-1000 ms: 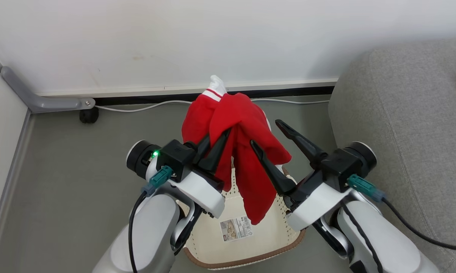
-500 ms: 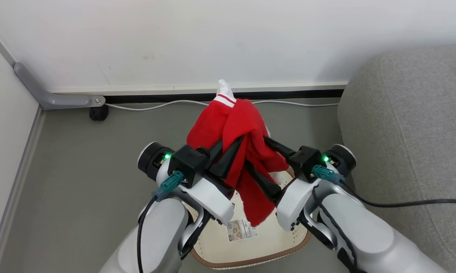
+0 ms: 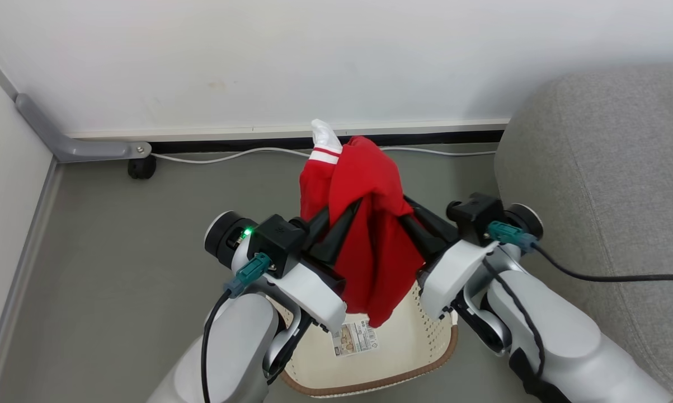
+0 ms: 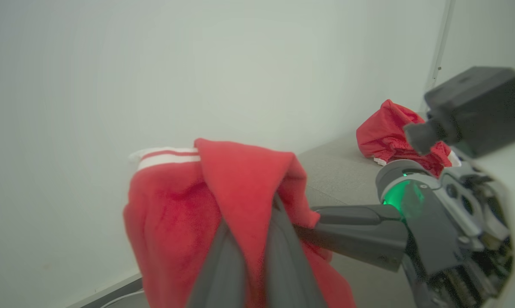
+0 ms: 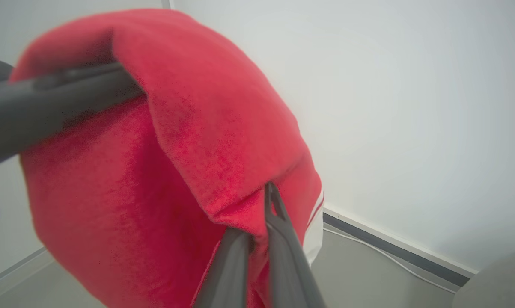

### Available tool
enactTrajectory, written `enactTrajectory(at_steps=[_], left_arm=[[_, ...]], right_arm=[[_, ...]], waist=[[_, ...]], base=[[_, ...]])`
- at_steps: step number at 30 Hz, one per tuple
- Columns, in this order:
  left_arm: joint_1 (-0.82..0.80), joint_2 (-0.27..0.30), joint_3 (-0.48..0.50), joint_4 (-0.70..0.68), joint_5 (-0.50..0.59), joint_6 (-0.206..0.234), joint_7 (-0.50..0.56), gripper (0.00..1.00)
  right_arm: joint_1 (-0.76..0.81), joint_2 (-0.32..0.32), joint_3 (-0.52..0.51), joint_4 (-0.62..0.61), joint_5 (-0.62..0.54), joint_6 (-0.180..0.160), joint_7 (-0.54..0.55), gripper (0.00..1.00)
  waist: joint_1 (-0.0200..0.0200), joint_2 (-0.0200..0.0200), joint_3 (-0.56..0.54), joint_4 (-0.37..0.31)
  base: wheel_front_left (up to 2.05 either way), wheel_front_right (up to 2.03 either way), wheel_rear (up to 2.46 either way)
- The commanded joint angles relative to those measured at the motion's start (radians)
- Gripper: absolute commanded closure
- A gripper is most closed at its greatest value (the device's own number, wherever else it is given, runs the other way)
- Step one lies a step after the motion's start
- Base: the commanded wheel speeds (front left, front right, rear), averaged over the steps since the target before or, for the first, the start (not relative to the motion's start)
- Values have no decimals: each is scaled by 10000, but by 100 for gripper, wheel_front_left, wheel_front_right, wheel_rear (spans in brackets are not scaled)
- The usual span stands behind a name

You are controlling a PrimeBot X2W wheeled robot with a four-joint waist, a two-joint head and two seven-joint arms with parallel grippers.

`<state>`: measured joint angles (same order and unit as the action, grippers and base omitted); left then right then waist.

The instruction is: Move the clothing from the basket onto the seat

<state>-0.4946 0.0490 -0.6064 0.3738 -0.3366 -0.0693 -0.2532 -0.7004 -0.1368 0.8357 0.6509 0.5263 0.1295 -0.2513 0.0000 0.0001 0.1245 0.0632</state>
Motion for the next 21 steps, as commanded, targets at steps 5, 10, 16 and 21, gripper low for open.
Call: enactTrajectory(at_steps=[5, 10, 16, 21], left_arm=[[21, 133, 396, -141, 12, 23, -86, 0], [153, 174, 444, -66, 69, -26, -86, 0], [349, 222, 459, 82, 168, -155, -86, 0], [519, 279, 501, 180, 234, -249, -86, 0]], right_arm=[[637, -39, -1045, -688, -282, 12, -104, 100], [1053, -111, -2350, -1241, -647, 12, -104, 100], [1430, -91, -3897, -2039, -1230, 12, -105, 100], [1599, -110, -4511, -2419, -1478, 12, -105, 100]], waist=[[0, -1, 4, -213], [0, -1, 27, -491], [0, -1, 64, -1108], [0, -1, 60, -1704]], base=[[0, 0, 0], [0, 0, 0], [0, 0, 0], [0, 0, 0]])
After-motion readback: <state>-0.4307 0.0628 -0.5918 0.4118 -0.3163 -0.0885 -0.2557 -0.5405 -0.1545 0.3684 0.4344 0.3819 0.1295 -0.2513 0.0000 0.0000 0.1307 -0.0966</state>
